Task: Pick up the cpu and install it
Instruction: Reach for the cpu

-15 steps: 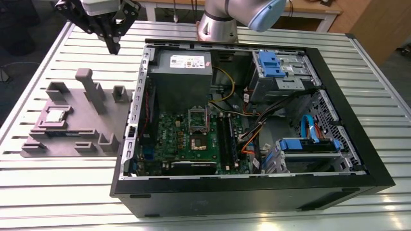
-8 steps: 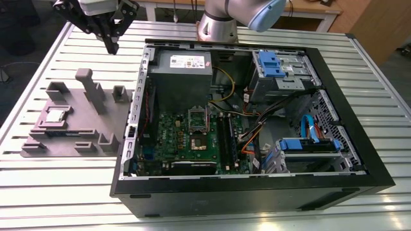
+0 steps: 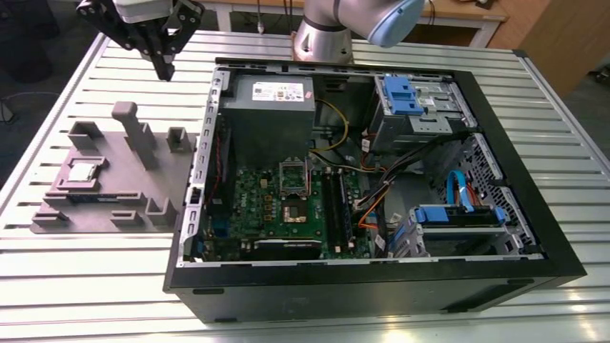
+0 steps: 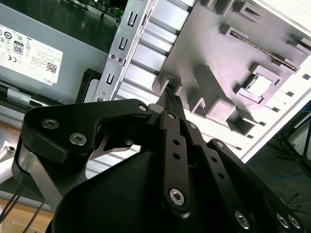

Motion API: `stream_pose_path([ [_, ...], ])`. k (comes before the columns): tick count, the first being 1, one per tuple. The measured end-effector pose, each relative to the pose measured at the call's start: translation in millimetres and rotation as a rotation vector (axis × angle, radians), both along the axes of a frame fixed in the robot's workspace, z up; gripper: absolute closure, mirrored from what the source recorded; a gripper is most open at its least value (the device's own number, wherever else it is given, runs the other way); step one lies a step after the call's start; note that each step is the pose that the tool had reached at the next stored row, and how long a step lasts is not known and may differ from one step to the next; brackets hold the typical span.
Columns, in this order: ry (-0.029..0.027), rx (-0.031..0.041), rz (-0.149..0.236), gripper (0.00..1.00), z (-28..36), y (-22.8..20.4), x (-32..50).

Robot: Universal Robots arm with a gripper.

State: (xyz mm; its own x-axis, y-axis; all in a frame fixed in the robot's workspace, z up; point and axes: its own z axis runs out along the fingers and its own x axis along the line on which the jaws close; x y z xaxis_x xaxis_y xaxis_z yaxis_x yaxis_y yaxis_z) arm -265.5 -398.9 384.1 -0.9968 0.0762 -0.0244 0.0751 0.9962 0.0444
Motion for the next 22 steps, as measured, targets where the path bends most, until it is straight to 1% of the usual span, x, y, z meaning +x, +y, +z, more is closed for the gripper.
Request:
stream_pose_path([
  [7,0.0000,0.0000,0.000,0.90,0.0,0.0,-4.1],
  [22,0.0000,0.0000,0.000,0.90,0.0,0.0,-7.6],
])
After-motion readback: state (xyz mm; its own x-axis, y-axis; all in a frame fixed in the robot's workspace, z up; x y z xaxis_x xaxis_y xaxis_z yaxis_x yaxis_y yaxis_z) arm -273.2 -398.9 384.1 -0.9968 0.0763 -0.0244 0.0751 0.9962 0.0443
